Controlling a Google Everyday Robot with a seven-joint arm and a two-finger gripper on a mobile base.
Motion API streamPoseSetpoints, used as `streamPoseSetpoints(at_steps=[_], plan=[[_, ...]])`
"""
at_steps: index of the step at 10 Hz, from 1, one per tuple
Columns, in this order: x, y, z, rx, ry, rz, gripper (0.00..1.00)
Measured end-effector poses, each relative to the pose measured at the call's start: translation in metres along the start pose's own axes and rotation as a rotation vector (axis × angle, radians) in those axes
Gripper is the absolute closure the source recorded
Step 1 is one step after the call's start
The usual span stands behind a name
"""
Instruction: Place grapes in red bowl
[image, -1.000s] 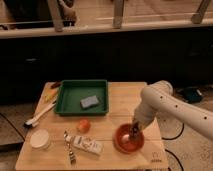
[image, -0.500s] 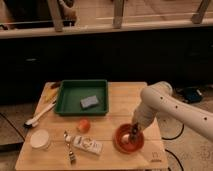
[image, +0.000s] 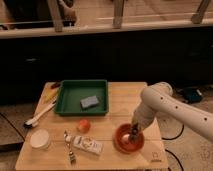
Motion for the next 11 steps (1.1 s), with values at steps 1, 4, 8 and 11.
streamPoseSetpoints(at_steps=[1, 4, 8, 11], plan=[[-0.0006, -0.0003, 0.0004, 0.001, -0.003, -0.005, 0.67], [-0.0018, 0.0, 0.0016, 0.0, -0.01, -0.014, 0.67], [-0.0028, 0.0007, 0.0031, 0.001, -0.02, -0.027, 0.57], [-0.0021, 0.0024, 0.0036, 0.003, -0.029, -0.039, 0.45]])
